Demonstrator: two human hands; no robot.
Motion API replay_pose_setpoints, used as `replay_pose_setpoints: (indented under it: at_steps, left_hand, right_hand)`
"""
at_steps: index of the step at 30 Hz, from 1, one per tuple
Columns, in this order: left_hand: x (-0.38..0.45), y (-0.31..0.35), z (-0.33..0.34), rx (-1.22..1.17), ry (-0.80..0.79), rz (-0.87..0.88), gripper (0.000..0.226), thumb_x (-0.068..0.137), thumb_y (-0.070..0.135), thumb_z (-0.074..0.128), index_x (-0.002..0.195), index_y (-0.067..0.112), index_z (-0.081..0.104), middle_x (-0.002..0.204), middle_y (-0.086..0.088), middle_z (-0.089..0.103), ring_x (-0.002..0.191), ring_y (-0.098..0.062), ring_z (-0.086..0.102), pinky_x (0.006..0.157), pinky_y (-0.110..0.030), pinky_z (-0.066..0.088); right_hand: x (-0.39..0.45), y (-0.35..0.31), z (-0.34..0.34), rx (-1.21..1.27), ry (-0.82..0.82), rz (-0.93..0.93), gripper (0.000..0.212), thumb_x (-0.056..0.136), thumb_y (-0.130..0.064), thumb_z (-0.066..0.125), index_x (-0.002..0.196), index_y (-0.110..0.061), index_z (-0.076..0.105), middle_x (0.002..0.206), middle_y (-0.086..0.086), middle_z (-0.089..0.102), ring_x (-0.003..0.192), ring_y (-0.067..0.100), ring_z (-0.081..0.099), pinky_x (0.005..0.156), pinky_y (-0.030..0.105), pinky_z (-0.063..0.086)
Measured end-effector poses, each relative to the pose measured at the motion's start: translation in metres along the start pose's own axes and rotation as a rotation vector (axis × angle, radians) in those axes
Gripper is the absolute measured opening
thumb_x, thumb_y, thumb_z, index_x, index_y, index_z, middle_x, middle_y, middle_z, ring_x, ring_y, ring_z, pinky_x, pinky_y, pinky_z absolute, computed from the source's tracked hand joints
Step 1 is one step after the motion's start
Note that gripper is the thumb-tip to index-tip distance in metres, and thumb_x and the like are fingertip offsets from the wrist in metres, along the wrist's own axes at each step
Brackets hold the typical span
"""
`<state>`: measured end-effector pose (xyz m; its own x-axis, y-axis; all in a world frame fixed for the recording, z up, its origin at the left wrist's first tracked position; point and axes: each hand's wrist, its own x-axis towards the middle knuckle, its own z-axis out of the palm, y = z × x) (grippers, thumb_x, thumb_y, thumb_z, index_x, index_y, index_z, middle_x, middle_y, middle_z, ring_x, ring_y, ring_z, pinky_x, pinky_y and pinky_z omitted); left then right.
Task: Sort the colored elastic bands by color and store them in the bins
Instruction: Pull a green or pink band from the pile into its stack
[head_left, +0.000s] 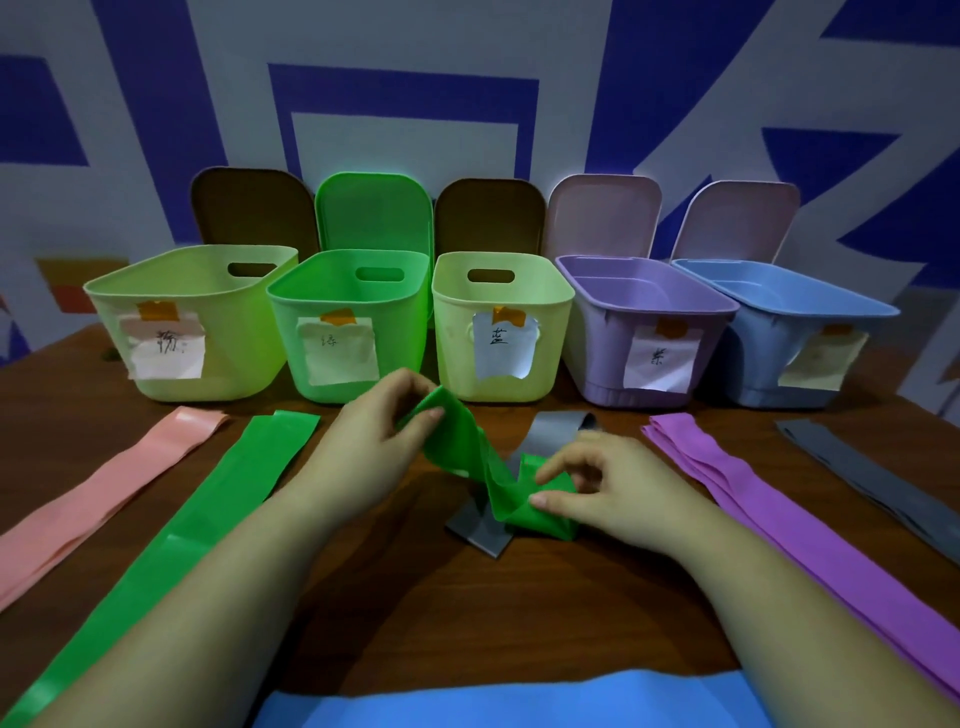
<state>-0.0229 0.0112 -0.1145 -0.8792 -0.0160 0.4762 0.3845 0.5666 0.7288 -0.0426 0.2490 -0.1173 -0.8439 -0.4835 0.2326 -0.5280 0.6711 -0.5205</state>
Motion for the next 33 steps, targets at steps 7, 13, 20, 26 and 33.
replay_pose_setpoints:
  at_steps: [7, 13, 20, 26, 33]
  left_hand:
    - [0.002, 0.019, -0.003, -0.653, 0.111, -0.23, 0.02, 0.096, 0.012, 0.044, 0.086, 0.012, 0.061, 0.077, 0.003, 0.069, 0.076, -0.008, 0.063, 0.068, -0.018, 0.052]
    - [0.01, 0.012, -0.024, -0.915, 0.266, -0.407, 0.02, 0.099, 0.019, 0.042, 0.094, 0.018, 0.061, 0.08, 0.002, 0.075, 0.081, -0.008, 0.07, 0.066, -0.023, 0.051]
    - [0.013, -0.002, -0.024, -0.859, 0.312, -0.488, 0.016, 0.097, 0.019, 0.045, 0.096, 0.019, 0.061, 0.079, 0.001, 0.075, 0.084, -0.013, 0.067, 0.074, -0.026, 0.047]
    - [0.014, -0.006, -0.025, -0.995, 0.338, -0.519, 0.016, 0.097, 0.015, 0.045, 0.103, 0.01, 0.059, 0.08, -0.004, 0.074, 0.084, -0.015, 0.069, 0.08, -0.032, 0.054]
    - [0.019, -0.02, -0.037, -1.208, 0.441, -0.682, 0.038, 0.096, 0.014, 0.047, 0.133, 0.005, 0.045, 0.117, -0.013, 0.062, 0.093, -0.023, 0.065, 0.066, -0.034, 0.053]
  right_hand:
    - [-0.003, 0.004, -0.002, -0.068, -0.108, -0.024, 0.037, 0.063, -0.051, 0.079, 0.09, -0.03, 0.064, 0.108, -0.015, 0.056, 0.106, 0.002, 0.044, 0.091, 0.019, 0.036]
    - [-0.001, 0.008, -0.002, 0.234, -0.112, 0.14, 0.044, 0.068, -0.064, 0.064, 0.094, -0.029, 0.061, 0.077, 0.0, 0.072, 0.074, 0.013, 0.067, 0.08, 0.037, 0.053]
    - [0.006, 0.013, 0.014, -0.079, -0.052, 0.222, 0.025, 0.082, -0.032, 0.07, 0.106, -0.026, 0.065, 0.063, -0.01, 0.05, 0.057, 0.0, 0.045, 0.054, 0.016, 0.033]
    - [0.008, 0.022, 0.007, 0.252, 0.162, 0.285, 0.017, 0.073, -0.023, 0.079, 0.071, -0.027, 0.063, 0.07, -0.003, 0.049, 0.065, 0.01, 0.047, 0.061, 0.024, 0.037]
    - [0.013, 0.024, -0.014, 1.155, 0.207, 0.425, 0.009, 0.085, -0.006, 0.06, 0.093, -0.009, 0.061, 0.085, 0.005, 0.07, 0.076, 0.014, 0.065, 0.06, 0.02, 0.052]
